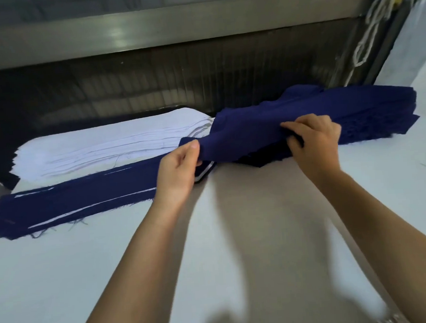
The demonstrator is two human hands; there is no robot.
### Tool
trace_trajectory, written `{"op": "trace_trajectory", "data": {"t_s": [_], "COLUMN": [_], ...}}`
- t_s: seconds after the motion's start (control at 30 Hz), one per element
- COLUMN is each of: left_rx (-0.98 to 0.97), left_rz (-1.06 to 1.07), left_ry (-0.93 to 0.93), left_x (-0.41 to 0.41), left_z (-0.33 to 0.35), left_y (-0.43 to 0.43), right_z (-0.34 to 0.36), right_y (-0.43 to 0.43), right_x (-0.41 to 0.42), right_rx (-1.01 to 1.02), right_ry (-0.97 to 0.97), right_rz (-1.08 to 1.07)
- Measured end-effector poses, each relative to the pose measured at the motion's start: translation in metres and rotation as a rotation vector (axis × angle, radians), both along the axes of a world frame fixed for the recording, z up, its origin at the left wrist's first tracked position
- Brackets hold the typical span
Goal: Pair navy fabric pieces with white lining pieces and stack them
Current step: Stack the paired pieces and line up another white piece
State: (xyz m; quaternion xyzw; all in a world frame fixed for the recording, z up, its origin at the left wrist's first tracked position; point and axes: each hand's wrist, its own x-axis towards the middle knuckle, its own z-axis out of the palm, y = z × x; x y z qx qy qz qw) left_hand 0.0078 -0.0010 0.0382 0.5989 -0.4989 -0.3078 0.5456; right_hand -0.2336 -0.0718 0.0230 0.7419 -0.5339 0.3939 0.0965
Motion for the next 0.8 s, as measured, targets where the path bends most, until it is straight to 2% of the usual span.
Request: {"op": "trace_trajectory", "data": {"t_s": [0.17,0.3,0.37,0.47,0.6,0.8], "left_rx": [0.023,0.101,0.111,0.143,0.197,0.224], "left_rz": [0.137,0.197,0.235,0.291,0.312,0.429], "left_ry": [0.009,-0.025,-0.083,-0.212,-0.285,-0.466], "left_x": [0.030,0.047,0.058,0.077,0.107,0.150], "left_z": [-0.009,-0.016,-0.021,-0.030,-0.034,-0.038], "left_y": [0.026,0.044,0.055,0.071,0.091,0.124], "right_z": [-0.015,-0.023,-0.023,-0.020,-0.021,-0.026], "right_y": [0.021,0.044,0.053,0.065,0.079,0.082], "right_x": [-0.007,0.012,0.023,0.037,0.047,0.054], "right_rx": [-0.323,-0.331,-0.242,0.035,0.320,0.334], "right_ry": [0.193,0.274,0.319,0.373,0.338,0.228], "right_rz": [0.086,0.232,0.355,0.547,0.658,0.523]}}
